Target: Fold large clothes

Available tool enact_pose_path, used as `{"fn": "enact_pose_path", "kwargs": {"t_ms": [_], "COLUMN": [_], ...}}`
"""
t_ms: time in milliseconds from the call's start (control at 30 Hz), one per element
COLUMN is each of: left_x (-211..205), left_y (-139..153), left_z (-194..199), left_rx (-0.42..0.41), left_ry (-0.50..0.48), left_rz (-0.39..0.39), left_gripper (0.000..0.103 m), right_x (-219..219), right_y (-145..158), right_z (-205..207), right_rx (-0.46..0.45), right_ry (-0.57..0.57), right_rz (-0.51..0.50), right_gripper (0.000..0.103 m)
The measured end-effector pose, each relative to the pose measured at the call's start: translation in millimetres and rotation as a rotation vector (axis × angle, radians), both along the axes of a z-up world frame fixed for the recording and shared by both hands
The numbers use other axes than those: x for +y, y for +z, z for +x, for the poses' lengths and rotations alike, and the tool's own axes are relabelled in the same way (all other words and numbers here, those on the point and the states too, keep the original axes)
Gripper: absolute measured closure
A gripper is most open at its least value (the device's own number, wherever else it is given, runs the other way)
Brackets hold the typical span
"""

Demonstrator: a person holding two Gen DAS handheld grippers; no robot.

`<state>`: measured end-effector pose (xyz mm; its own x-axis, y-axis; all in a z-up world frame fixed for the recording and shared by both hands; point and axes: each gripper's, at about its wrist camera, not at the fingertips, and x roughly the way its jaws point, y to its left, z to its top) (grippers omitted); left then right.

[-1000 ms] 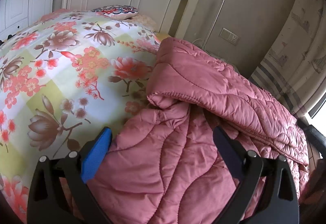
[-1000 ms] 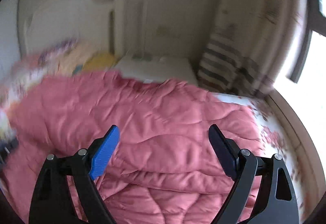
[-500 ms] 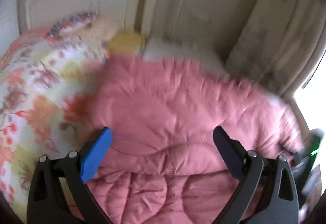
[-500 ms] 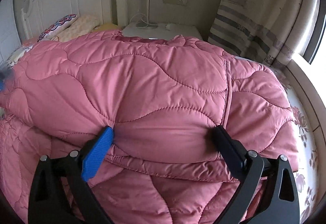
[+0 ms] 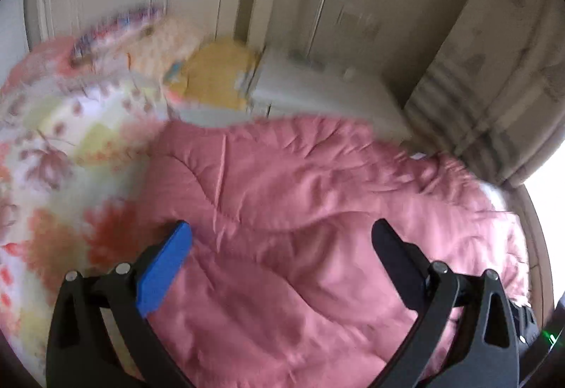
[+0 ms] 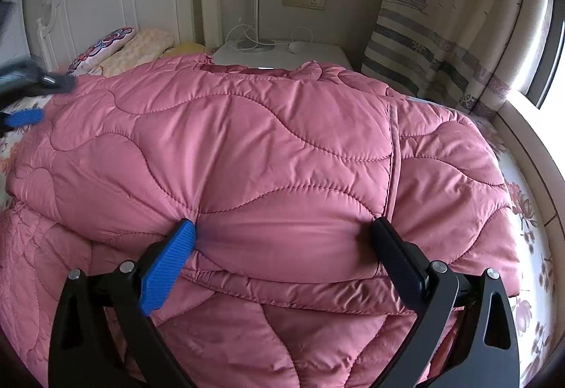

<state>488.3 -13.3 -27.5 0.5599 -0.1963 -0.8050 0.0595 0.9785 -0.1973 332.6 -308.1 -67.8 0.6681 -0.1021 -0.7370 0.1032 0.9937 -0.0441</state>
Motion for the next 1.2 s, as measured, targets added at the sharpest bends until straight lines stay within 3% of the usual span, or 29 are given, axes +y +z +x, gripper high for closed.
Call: {"fn": "enact_pose_path", "kwargs": {"t_ms": [67, 133, 233, 300, 433, 500, 600, 700, 833, 933, 1067, 1200], "left_x": [1.5, -3.8, 1.6, 1.6, -11.9, -23.4, -25.6, -13.1, -18.3, -26.3, -39.1, -32.9], "left_y": [-20.0, -15.1, 3.0, 8.2, -12.3, -21.1, -19.2, 4.0, 16.9, 1.6, -38.7, -41.2], "left_z": [15.1, 15.8, 17.2, 20.6, 39.1, 36.6, 24.8, -14.0, -80.3, -121.8, -145.0, -149.7], "left_rx": [0.082, 0.067, 0.044, 0.025, 0.055, 0.014, -0.022, -0.136, -0.174, -0.152, -0.132, -0.139], "left_ry": [-0.005, -0.011, 0.013, 0.024, 0.024, 0.006, 0.006, 0.056, -0.036, -0.117, -0.184, -0.168], "left_rz": [0.000, 0.044, -0.065, -0.092, 0.040, 0.128, 0.150, 0.125, 0.167, 0.254, 0.421, 0.387], "left_gripper": [0.002, 0.002, 0.002, 0.002, 0.002, 0.002, 0.002, 0.003, 0.002, 0.002, 0.002, 0.002], "right_x": [2.3, 3.0, 1.0, 0.6, 0.8, 1.8, 2.2, 2.2, 1.6, 1.5, 1.5, 1.3], "right_y": [0.3, 0.4, 0.2, 0.3, 0.6, 0.7, 0.8, 0.8, 0.8, 0.9, 1.0, 0.9], "right_z": [-0.8, -1.0, -0.7, -0.8, -1.1, -1.2, -0.9, -0.9, -1.2, -1.6, -2.0, -1.2], "right_rx": [-0.005, -0.006, -0.006, -0.008, -0.009, -0.011, -0.010, -0.011, -0.011, -0.011, -0.009, -0.007], "right_ry": [0.006, 0.007, 0.008, 0.008, 0.008, 0.009, 0.008, 0.007, 0.008, 0.007, 0.002, -0.003], "right_rz": [0.009, 0.012, 0.028, 0.031, 0.030, 0.036, 0.037, 0.038, 0.036, 0.032, 0.027, 0.021], "right_gripper": [0.007, 0.007, 0.007, 0.007, 0.007, 0.006, 0.006, 0.006, 0.006, 0.006, 0.005, 0.005]}}
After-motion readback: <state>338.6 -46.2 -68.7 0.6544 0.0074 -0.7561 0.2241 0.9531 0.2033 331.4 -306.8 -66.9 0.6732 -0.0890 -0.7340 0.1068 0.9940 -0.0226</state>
